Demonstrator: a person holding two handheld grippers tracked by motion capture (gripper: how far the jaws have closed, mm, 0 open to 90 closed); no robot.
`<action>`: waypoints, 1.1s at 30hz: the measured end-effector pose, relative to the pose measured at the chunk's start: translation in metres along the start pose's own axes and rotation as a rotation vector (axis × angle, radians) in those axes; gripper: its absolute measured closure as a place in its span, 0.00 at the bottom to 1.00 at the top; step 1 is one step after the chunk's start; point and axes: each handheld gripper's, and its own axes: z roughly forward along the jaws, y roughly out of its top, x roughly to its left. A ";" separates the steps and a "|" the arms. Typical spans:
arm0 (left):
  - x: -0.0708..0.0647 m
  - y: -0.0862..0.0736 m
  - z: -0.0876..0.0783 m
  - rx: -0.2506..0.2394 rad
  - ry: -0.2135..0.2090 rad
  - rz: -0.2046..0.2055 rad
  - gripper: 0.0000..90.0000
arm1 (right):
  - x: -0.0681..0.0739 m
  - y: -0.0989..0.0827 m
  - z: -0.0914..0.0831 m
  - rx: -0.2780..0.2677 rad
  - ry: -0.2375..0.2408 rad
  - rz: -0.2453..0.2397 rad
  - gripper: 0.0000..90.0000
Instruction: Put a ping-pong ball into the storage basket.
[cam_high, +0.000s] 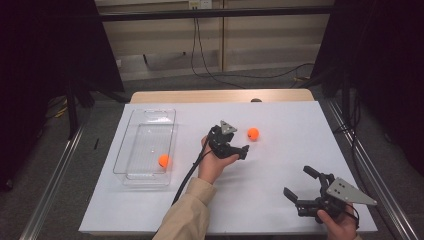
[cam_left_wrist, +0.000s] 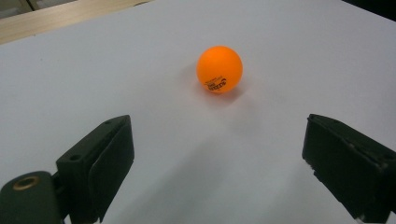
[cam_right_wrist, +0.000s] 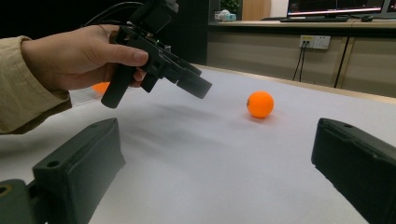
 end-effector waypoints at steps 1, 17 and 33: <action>0.000 0.000 0.001 -0.003 -0.001 -0.004 0.10 | 0.000 0.000 0.000 0.000 0.000 0.000 0.02; -0.002 0.002 0.009 0.003 -0.004 -0.009 0.10 | 0.000 0.000 0.000 0.001 0.002 -0.001 0.02; -0.001 0.004 0.013 0.002 0.004 -0.011 0.10 | 0.000 0.000 0.000 0.001 0.003 0.001 0.02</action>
